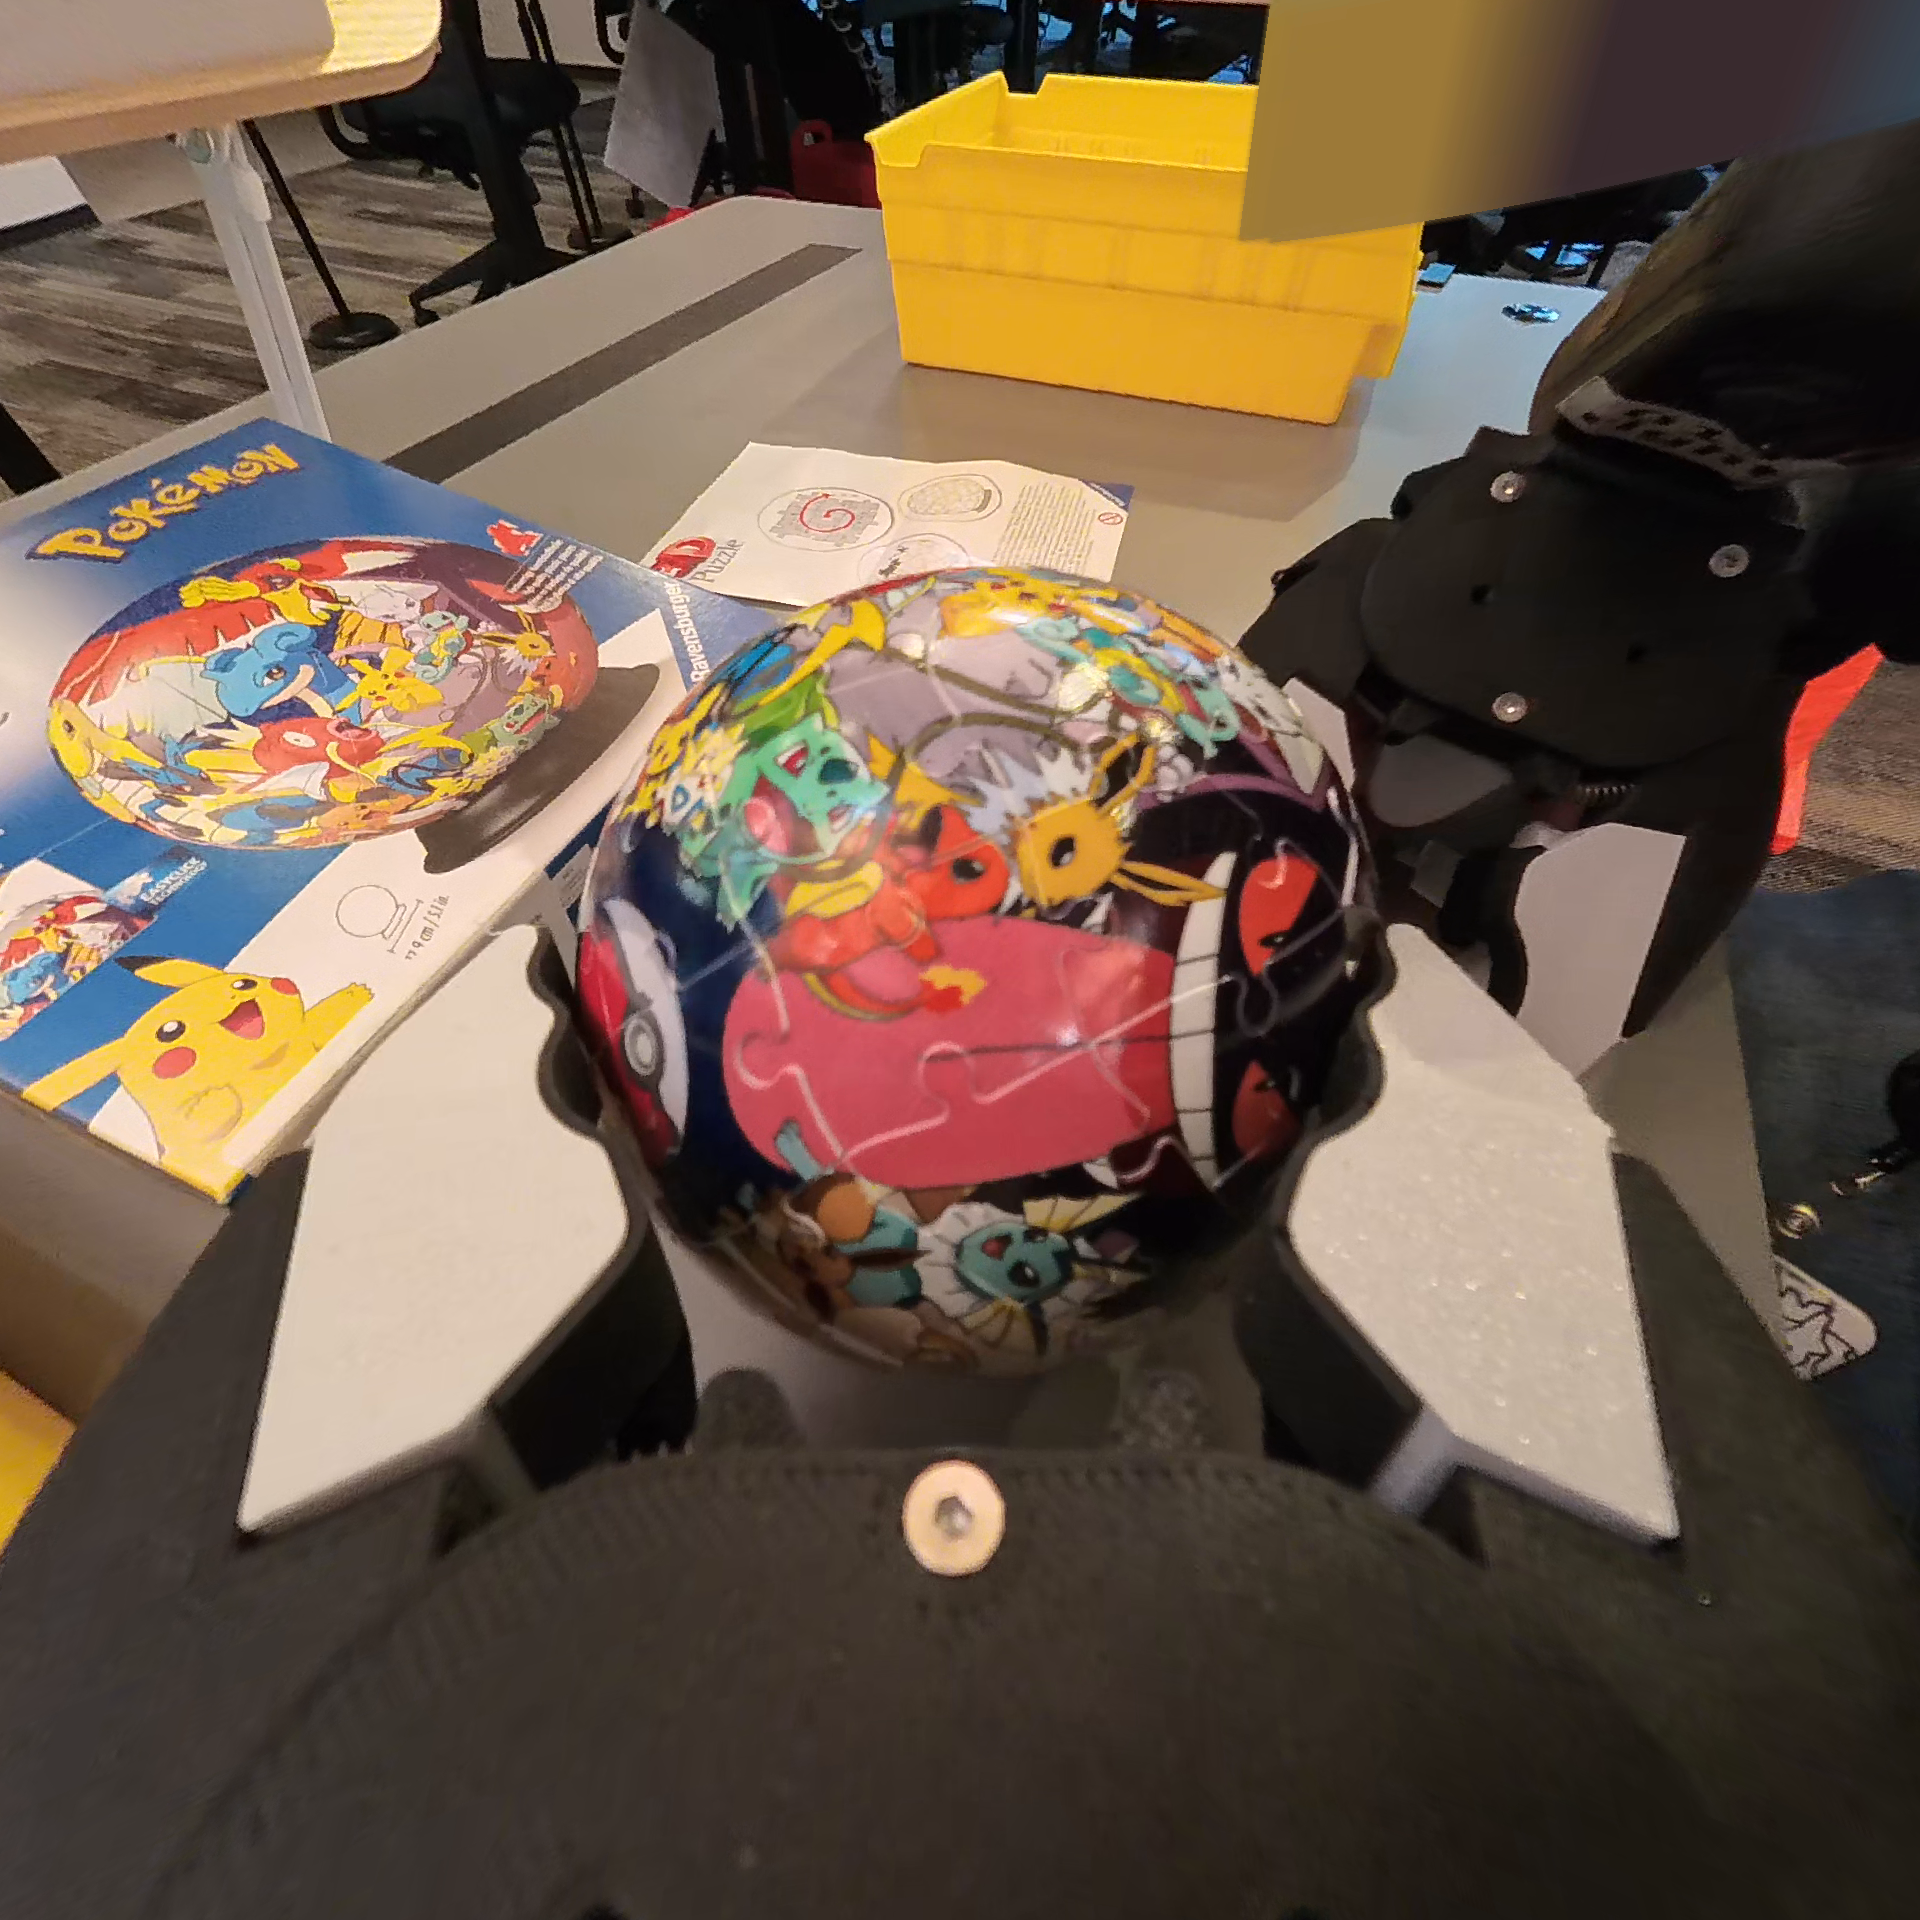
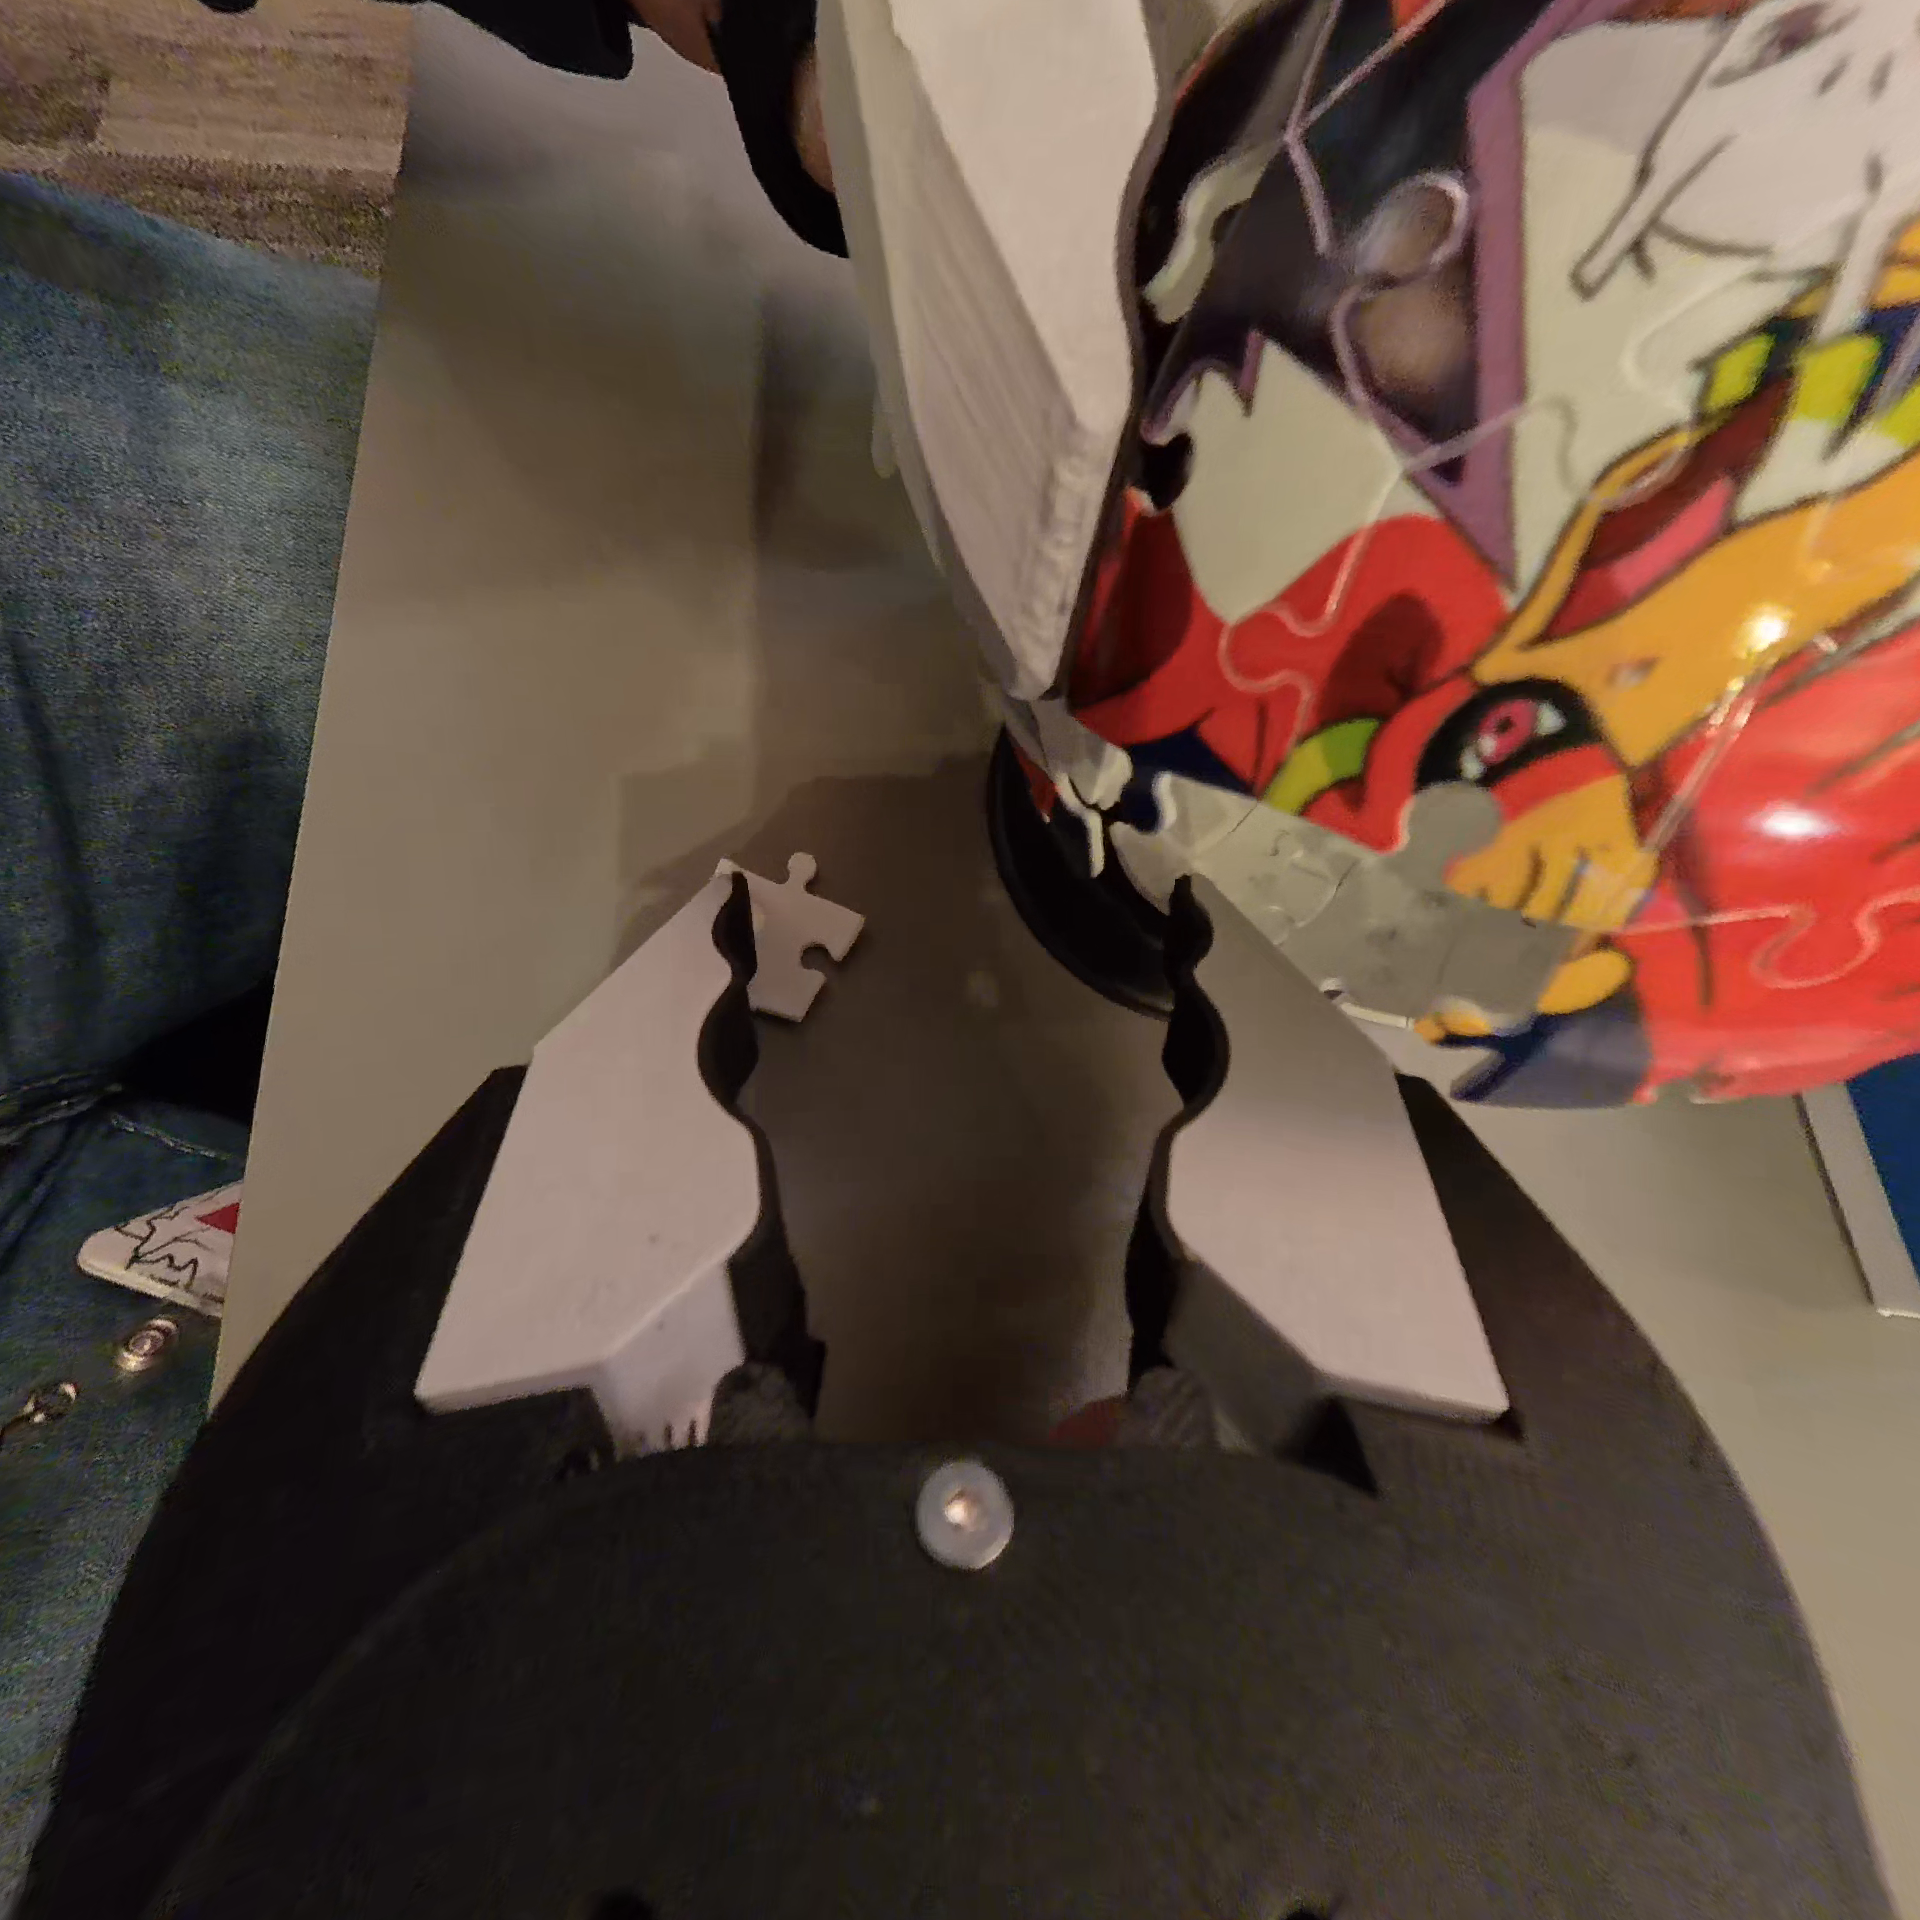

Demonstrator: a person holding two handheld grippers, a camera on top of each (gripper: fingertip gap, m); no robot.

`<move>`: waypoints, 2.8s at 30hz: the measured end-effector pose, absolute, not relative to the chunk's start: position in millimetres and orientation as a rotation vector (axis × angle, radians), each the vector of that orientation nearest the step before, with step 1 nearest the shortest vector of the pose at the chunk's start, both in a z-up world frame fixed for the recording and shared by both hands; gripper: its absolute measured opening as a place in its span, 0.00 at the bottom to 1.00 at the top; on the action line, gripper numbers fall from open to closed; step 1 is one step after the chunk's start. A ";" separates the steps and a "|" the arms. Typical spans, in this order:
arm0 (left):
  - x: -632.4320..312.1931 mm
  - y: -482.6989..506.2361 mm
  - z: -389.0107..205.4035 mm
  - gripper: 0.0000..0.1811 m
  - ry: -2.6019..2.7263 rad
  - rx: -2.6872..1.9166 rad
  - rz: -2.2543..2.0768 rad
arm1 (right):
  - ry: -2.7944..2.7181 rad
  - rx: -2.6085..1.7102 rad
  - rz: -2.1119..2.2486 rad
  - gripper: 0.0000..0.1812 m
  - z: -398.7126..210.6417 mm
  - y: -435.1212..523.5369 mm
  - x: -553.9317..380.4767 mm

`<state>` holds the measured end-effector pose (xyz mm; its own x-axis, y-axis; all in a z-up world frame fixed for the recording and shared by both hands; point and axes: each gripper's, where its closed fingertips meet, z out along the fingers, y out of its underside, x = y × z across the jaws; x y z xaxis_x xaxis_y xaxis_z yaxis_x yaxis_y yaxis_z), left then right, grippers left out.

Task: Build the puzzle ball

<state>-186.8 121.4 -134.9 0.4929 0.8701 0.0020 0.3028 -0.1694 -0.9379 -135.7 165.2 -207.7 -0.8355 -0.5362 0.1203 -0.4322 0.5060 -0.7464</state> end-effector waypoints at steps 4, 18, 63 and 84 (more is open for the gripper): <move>-186.8 123.0 -135.2 0.75 -1.002 -1.712 0.690 | 2.557 -0.824 -1.264 0.42 -191.0 177.8 -139.8; -185.4 109.2 -118.2 0.74 -1.021 -1.644 0.754 | 2.538 -0.347 -1.296 0.26 -184.3 170.7 -185.4; -188.2 106.0 -121.7 0.75 -1.036 -1.590 0.785 | 2.336 -0.080 -1.069 0.00 -188.2 155.2 -203.8; -194.0 125.2 -127.9 0.74 -0.937 -1.725 0.888 | 2.292 0.040 -0.915 0.00 -194.0 161.4 -188.0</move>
<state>-194.0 125.2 -127.9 0.4433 0.8839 -0.1489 0.1961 -0.2578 -0.9461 -188.0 161.4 -194.0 -0.7814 -0.2042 -0.5897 0.2580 0.7547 -0.6032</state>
